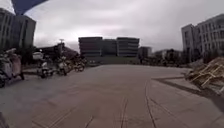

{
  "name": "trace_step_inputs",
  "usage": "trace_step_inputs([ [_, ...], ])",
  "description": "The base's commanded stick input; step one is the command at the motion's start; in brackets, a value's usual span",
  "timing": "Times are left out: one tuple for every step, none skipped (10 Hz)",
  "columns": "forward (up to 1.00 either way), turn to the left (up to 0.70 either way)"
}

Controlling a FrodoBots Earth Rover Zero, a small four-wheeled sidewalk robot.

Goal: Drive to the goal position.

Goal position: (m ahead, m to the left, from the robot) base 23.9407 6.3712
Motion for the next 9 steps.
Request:
trace_step_inputs([
  [0.70, -0.04],
  [0.70, 0.00],
  [0.70, 0.00],
  [0.70, 0.00],
  [0.70, 0.00],
  [0.70, 0.00],
  [0.70, 0.00],
  [0.70, 0.00],
  [0.70, 0.00],
])
